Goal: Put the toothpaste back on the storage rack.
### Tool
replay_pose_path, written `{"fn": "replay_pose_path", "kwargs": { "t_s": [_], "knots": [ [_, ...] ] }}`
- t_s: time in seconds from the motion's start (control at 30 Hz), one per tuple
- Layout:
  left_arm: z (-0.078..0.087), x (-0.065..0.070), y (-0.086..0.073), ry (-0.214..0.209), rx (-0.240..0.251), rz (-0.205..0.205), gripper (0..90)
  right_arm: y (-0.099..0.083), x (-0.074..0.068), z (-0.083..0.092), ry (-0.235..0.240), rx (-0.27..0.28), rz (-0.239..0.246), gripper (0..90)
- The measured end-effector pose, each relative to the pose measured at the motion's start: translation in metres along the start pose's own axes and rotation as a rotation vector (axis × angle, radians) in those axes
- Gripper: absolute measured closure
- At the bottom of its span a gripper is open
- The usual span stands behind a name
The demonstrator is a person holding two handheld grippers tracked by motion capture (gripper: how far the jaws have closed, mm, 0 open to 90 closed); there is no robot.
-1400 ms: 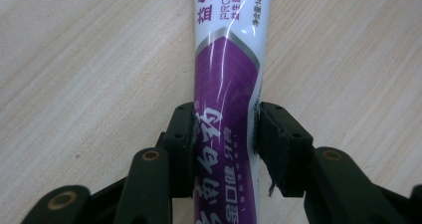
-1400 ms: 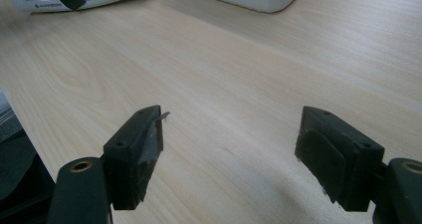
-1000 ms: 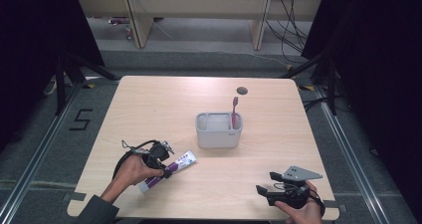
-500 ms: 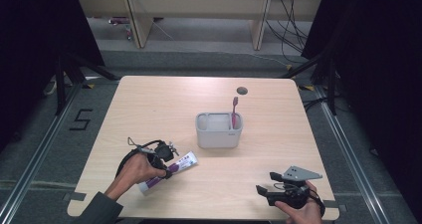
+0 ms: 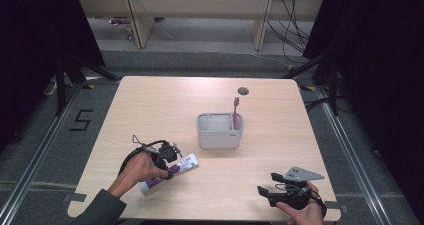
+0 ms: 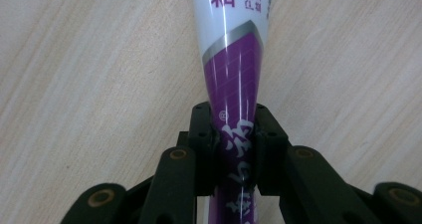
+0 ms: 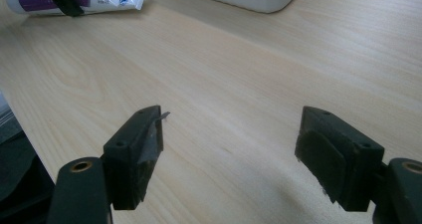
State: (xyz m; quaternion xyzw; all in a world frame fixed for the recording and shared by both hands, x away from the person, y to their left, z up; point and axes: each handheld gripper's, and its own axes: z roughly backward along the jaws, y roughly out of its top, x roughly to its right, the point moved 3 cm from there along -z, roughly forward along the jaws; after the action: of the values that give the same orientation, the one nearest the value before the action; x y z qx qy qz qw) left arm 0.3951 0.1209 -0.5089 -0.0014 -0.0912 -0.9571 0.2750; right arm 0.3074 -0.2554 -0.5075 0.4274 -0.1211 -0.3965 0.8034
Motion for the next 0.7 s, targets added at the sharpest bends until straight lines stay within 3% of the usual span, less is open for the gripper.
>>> {"fn": "replay_pose_path", "kwargs": {
  "t_s": [0.3,0.7],
  "knots": [
    [-0.0001,0.0001,0.0019,-0.009,-0.021,-0.005,74.7,-0.0001,-0.0002,0.0002,0.004,-0.003,0.001,26.7],
    [0.0008,0.0048,0.0019,0.013,-0.018,-0.077,75.4,-0.0002,-0.0002,0.0003,0.008,-0.007,-0.009,26.7]
  ]
}}
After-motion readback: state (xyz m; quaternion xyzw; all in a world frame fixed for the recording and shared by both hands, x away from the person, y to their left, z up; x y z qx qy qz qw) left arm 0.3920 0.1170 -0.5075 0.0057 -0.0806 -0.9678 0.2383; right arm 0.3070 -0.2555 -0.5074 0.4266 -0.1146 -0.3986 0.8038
